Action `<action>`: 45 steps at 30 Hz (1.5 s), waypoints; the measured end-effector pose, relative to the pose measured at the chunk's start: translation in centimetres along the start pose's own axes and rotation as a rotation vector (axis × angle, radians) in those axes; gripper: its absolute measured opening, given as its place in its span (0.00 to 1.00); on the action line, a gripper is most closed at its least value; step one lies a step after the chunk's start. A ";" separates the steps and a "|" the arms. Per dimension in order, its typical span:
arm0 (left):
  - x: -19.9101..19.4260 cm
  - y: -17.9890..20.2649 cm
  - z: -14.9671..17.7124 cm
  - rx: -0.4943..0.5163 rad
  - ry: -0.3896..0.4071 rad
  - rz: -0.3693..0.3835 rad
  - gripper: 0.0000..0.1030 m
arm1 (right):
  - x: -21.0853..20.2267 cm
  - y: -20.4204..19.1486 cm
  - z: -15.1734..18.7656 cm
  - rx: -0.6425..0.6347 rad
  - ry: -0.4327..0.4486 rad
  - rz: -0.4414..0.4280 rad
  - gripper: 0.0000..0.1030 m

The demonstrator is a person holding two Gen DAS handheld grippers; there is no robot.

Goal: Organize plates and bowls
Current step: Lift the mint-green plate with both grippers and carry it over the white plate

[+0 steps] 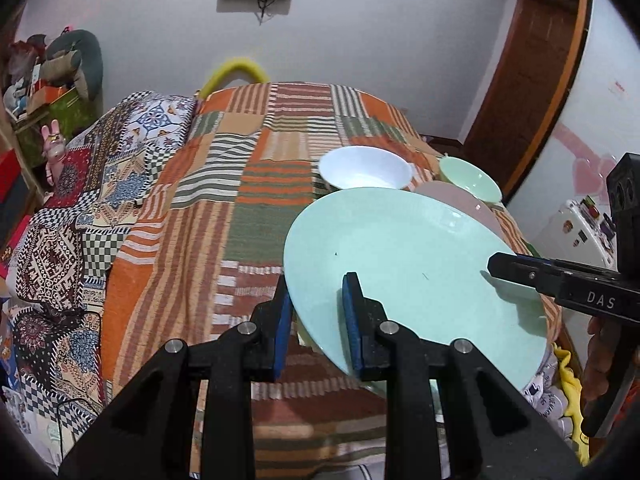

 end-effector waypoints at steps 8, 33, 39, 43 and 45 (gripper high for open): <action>1.0 2.5 1.1 0.033 -0.041 0.029 0.23 | -1.3 2.4 2.3 0.055 0.002 -0.003 0.28; 7.7 5.8 4.2 0.070 -0.243 0.112 0.23 | 0.1 7.4 7.3 0.210 -0.084 0.054 0.28; 8.9 6.1 4.0 0.071 -0.264 0.115 0.23 | 0.2 7.9 7.4 0.223 -0.091 0.063 0.28; 9.4 6.2 3.8 0.073 -0.270 0.111 0.23 | 0.1 8.2 7.5 0.225 -0.092 0.067 0.28; 9.6 6.3 3.9 0.076 -0.276 0.111 0.23 | 0.1 8.3 7.5 0.225 -0.094 0.072 0.28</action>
Point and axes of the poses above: each gripper's, at about its wrist camera, not at the fingertips, and x roughly the way its jaws point, y to its right, z to its underside, the point moved 1 cm from there along x, roughly the way its jaws point, and after that the axes turned 9 degrees about -y, right-handed, at the moved point
